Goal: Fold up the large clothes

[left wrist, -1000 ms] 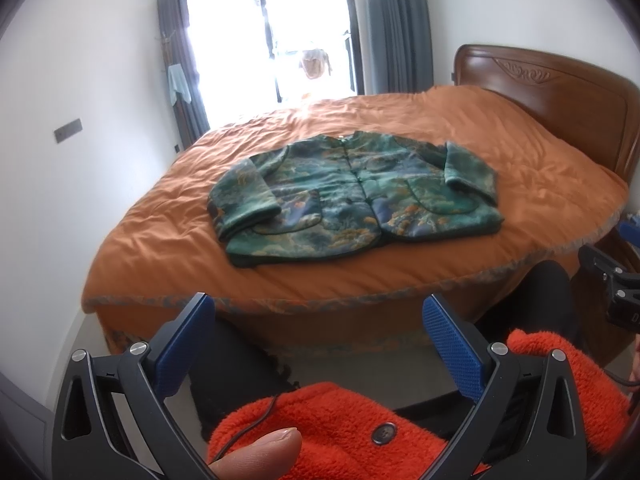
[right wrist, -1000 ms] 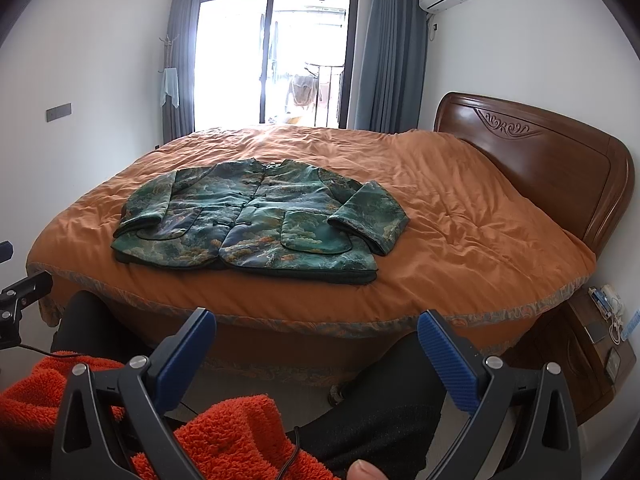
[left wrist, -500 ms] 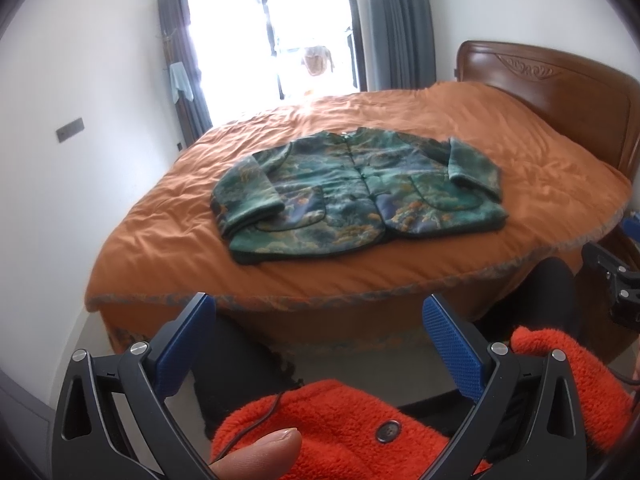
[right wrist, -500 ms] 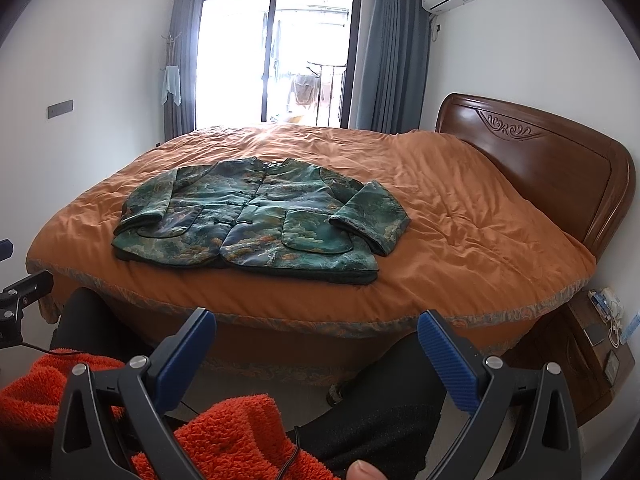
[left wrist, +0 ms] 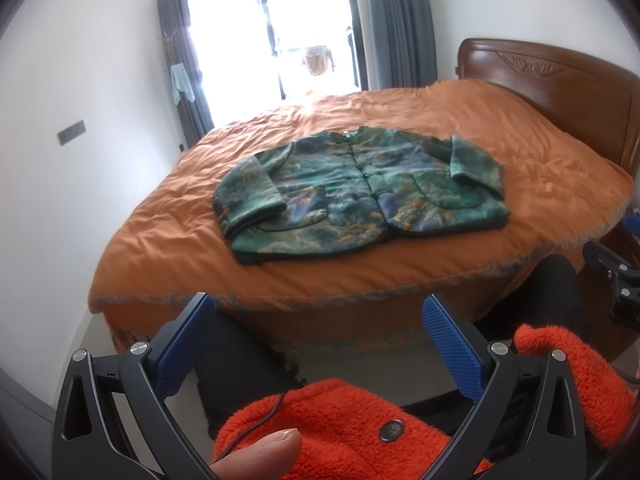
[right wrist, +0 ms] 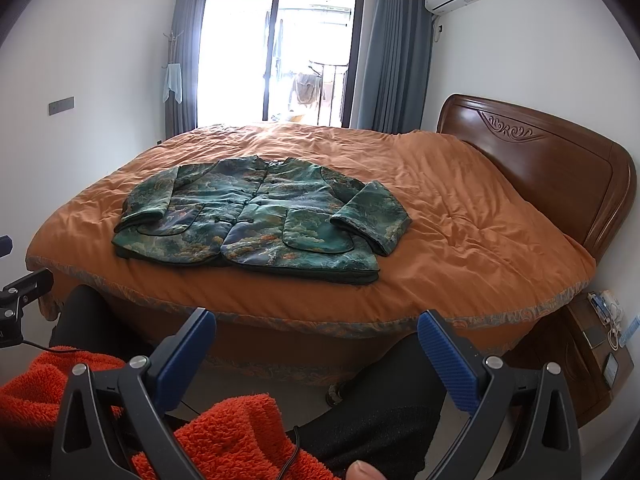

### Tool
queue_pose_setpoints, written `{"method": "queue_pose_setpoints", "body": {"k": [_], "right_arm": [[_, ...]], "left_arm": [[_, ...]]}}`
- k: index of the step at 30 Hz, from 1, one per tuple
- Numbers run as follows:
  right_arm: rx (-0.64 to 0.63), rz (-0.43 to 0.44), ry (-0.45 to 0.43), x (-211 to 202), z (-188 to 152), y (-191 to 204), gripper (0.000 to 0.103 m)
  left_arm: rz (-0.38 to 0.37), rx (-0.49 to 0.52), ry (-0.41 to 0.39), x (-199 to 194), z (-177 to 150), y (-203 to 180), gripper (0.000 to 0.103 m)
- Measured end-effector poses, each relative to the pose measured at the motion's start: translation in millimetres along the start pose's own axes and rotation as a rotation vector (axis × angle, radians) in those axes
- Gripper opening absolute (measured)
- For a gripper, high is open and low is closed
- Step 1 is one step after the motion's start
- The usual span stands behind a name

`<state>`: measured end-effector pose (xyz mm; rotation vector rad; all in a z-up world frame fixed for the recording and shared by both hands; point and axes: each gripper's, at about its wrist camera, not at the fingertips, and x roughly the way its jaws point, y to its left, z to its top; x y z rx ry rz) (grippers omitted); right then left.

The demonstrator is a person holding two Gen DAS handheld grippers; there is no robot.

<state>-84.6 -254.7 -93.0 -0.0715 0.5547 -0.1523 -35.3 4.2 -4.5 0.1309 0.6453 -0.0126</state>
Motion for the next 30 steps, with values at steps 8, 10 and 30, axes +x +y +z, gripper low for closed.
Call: {"method": "queue_pose_setpoints", "body": {"k": [8,10,30], "right_arm": [[-0.002,-0.001,0.002,0.1,0.5,2.9,0.103],[-0.002,-0.001,0.002,0.0,0.2,2.9,0.103],[-0.006,-0.003,0.004,0.6,0.2,5.5,0.103]], "left_arm": [[0.006,0.002,-0.001,-0.5,-2.0,5.3,0.103],[0.006,0.001,-0.001,-0.6,-1.8,4.8,0.103],[0.007,0.006,0.001,-1.0,-1.7,2.6,0.103]]}}
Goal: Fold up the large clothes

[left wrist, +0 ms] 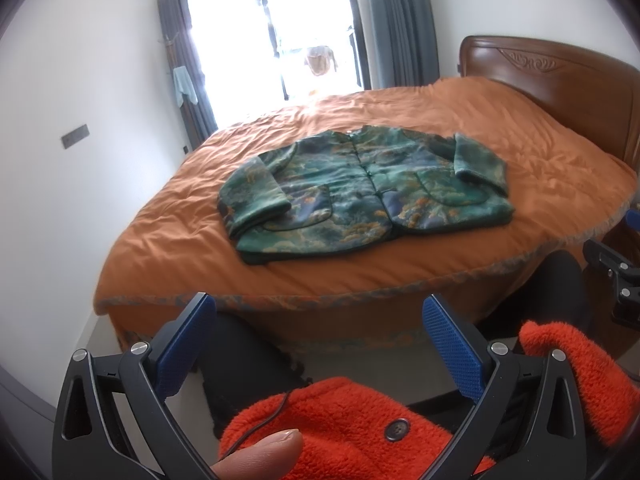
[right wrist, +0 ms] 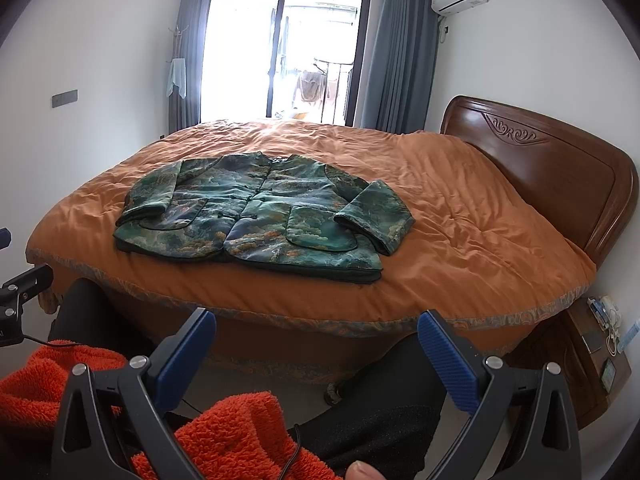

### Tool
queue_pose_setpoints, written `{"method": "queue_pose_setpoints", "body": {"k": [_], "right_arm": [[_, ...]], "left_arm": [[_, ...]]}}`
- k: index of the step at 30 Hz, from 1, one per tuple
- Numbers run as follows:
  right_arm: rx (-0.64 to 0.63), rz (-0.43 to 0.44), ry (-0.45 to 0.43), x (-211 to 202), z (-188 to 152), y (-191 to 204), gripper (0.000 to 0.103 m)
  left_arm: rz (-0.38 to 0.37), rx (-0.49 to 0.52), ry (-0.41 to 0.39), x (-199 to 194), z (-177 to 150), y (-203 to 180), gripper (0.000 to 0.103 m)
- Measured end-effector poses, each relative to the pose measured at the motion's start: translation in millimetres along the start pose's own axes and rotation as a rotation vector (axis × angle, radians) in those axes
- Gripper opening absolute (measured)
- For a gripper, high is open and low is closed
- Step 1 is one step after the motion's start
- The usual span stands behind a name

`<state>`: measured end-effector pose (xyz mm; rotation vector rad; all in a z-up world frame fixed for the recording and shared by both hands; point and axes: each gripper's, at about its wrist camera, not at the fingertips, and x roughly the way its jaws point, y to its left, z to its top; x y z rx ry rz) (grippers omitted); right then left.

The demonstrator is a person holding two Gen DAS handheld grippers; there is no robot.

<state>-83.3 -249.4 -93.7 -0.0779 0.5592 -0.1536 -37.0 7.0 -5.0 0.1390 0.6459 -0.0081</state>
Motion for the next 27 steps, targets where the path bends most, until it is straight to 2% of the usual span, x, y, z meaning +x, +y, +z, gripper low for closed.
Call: {"method": "queue_pose_setpoints", "body": {"k": [19,27], "right_arm": [[-0.004,-0.002,0.003,0.4,0.9,1.7,0.103],[-0.004,-0.002,0.004,0.6,1.0,3.2,0.103]], "left_arm": [[0.003,0.001,0.004,0.4,0.6,-4.0,0.103],[-0.038,-0.006,0.038,3.4,-6.6,9.4,0.103]]}}
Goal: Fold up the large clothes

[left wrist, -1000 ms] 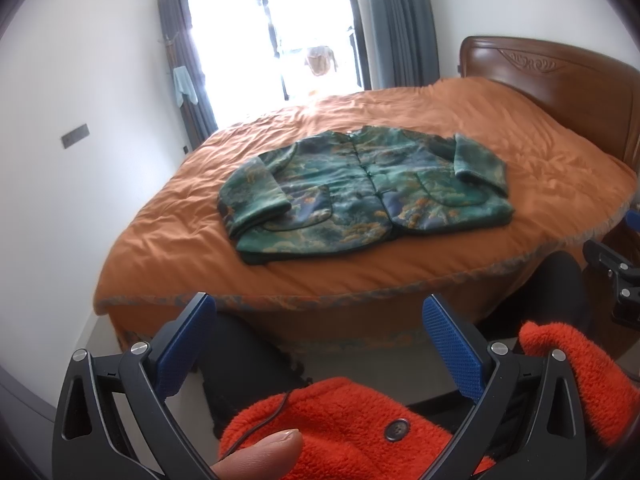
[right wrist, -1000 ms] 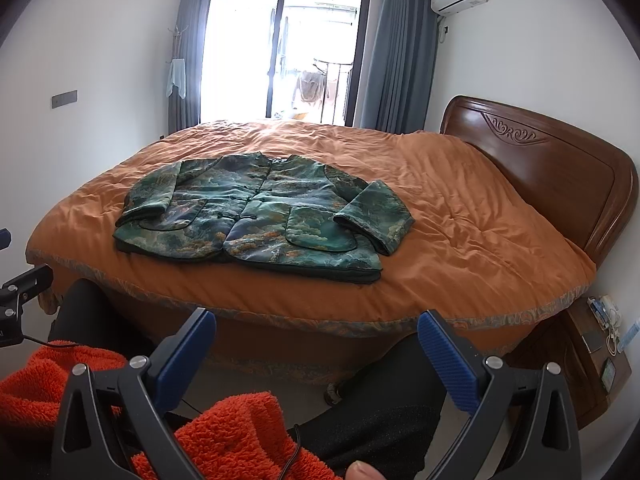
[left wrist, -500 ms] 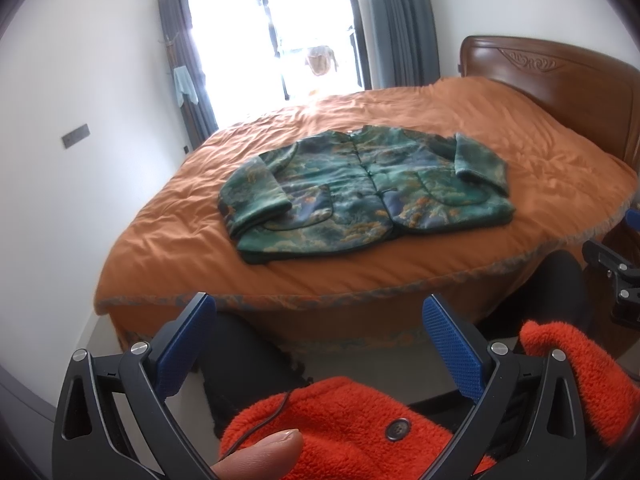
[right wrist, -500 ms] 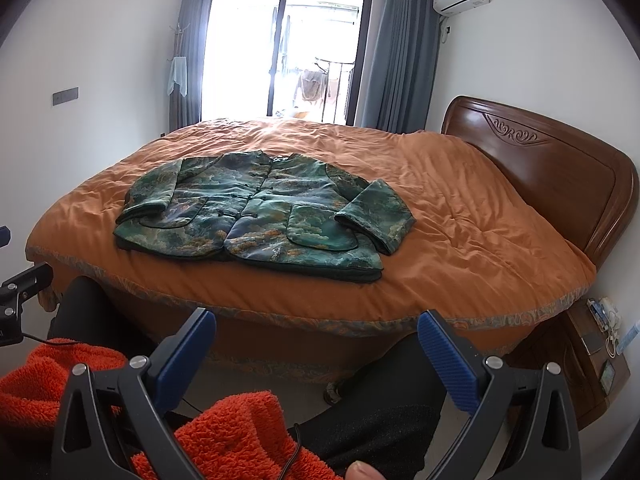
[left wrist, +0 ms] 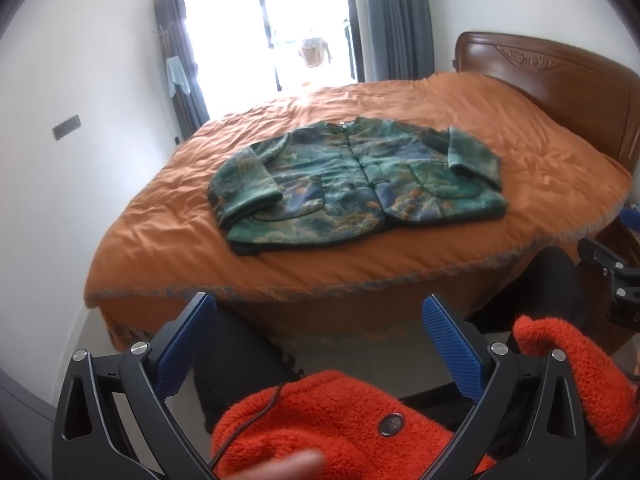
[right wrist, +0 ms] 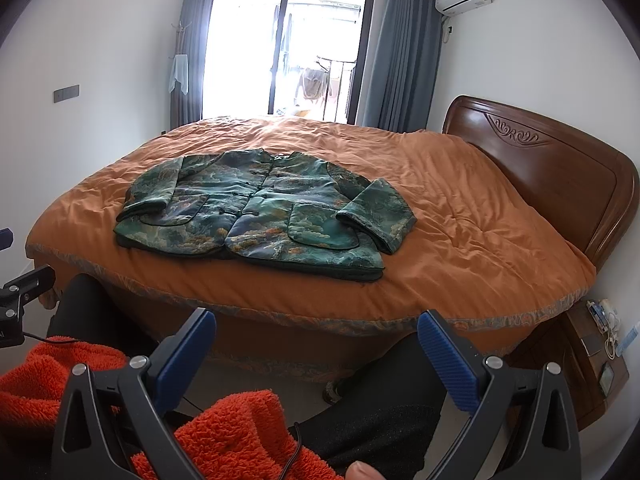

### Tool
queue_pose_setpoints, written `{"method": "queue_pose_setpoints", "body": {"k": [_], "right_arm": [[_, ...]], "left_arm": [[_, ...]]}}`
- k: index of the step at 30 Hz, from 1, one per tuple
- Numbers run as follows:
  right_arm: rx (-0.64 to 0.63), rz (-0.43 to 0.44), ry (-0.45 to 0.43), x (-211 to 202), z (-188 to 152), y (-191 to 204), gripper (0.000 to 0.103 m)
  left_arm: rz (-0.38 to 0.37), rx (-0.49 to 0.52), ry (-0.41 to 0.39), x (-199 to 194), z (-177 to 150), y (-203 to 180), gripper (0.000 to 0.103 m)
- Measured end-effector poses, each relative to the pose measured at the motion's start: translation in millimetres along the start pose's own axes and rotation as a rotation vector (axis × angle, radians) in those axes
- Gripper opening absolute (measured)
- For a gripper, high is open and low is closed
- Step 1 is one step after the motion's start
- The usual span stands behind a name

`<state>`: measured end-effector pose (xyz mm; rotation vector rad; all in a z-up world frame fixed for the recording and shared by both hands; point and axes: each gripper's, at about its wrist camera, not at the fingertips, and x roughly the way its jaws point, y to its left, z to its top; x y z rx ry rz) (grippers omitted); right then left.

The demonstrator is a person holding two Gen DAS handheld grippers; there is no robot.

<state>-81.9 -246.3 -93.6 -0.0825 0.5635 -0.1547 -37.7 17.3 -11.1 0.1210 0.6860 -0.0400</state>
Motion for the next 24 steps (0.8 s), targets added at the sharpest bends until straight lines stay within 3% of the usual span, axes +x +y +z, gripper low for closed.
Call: {"method": "queue_pose_setpoints", "body": {"k": [24], "right_arm": [[-0.009,-0.003,0.006,-0.3,-0.9,1.8,0.103]], "left_arm": [[-0.010,0.005,0.020,-2.8,3.6,-6.0,0.103]]}}
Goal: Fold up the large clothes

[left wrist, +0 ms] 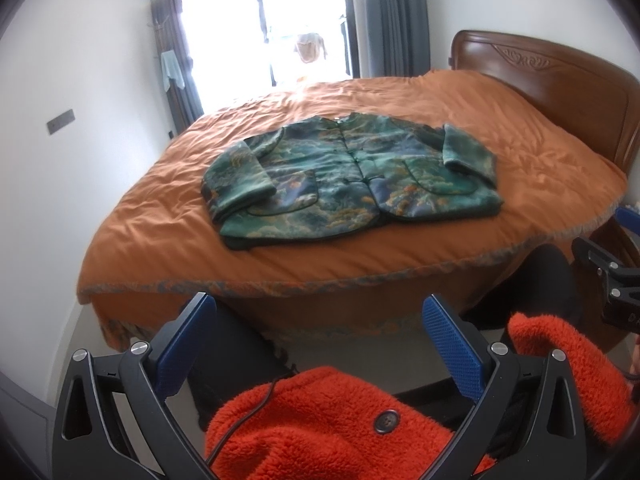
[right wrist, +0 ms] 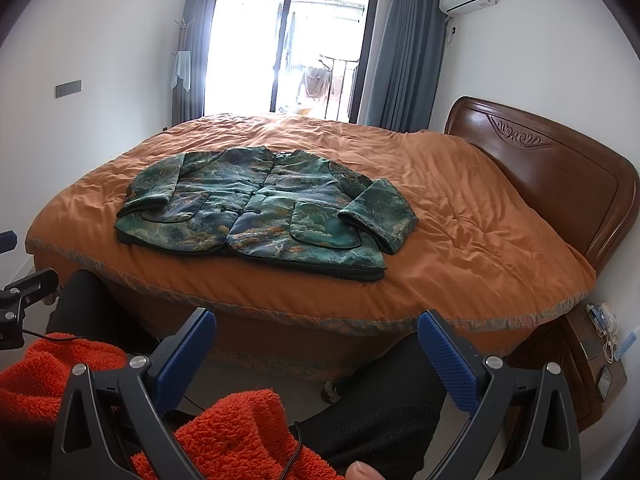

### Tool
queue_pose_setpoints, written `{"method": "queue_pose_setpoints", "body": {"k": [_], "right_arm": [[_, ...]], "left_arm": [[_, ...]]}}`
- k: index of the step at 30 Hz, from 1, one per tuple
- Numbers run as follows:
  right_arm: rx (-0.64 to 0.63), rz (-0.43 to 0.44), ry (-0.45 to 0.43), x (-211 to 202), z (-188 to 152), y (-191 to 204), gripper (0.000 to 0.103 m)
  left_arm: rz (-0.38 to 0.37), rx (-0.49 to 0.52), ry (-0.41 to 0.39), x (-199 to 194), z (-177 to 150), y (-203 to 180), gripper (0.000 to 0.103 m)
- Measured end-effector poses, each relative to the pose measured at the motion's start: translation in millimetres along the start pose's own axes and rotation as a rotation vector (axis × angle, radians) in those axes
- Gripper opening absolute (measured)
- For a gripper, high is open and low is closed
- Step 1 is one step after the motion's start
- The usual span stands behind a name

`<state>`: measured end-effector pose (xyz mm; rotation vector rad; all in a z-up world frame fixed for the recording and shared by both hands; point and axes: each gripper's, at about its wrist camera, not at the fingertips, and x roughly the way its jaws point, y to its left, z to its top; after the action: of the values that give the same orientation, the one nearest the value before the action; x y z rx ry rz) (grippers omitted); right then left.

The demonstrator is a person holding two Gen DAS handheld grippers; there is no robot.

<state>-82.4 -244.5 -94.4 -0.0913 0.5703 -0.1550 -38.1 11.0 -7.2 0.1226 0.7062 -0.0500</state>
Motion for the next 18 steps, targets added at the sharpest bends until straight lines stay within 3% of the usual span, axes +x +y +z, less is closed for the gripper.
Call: {"method": "queue_pose_setpoints", "body": {"k": [18], "right_arm": [[-0.005,-0.003,0.002,2.1,3.2,5.5,0.103]], "left_arm": [[0.000,0.004,-0.003,-0.6,1.5,-6.1,0.103]]}}
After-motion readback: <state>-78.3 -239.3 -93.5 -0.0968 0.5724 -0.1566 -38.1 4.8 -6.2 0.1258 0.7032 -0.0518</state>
